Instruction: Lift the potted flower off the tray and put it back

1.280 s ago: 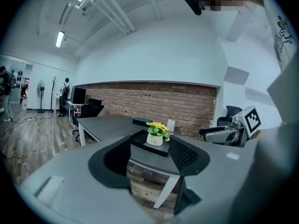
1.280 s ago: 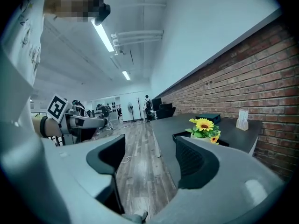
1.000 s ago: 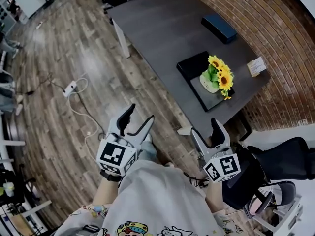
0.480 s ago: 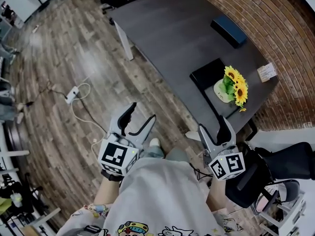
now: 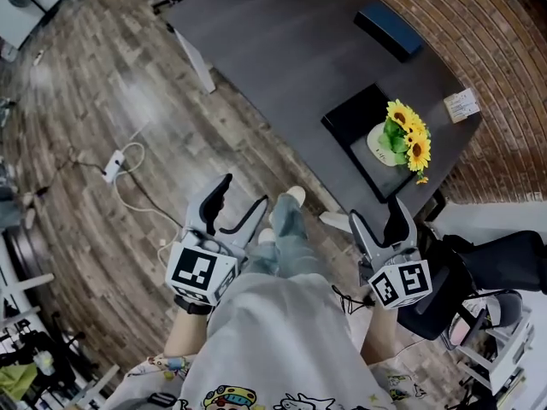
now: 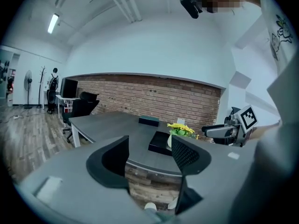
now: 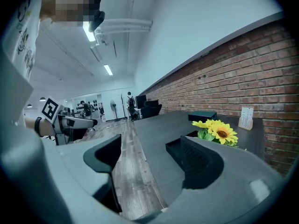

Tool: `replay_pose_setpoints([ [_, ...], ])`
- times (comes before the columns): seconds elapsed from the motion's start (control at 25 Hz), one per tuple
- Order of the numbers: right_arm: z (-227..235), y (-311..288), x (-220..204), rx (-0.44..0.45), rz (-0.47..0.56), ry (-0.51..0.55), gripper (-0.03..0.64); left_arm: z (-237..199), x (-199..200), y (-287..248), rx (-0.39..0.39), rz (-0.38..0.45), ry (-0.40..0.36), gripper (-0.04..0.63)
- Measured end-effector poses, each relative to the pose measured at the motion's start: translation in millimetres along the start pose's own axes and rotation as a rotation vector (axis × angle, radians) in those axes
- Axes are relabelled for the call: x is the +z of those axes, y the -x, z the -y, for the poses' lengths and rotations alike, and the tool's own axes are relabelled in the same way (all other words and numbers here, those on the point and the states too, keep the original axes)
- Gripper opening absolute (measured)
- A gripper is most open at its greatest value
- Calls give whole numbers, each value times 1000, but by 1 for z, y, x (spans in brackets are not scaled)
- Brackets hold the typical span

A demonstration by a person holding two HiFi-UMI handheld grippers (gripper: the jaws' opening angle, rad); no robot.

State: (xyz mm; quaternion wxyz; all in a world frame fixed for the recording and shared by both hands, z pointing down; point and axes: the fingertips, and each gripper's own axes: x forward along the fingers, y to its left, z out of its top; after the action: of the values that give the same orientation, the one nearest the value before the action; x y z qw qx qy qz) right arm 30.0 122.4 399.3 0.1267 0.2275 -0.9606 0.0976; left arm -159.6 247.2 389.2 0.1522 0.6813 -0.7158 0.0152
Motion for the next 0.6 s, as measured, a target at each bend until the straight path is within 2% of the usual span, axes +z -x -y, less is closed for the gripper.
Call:
replay_pose_setpoints([
  [0.32,47,-24,14,-74,35,-17,403,-10,27,-60,-57,2,-41,291],
  [0.6,103,-39,43,-170,83,-25,422,-4,69,-140,-178,29,-102,296],
])
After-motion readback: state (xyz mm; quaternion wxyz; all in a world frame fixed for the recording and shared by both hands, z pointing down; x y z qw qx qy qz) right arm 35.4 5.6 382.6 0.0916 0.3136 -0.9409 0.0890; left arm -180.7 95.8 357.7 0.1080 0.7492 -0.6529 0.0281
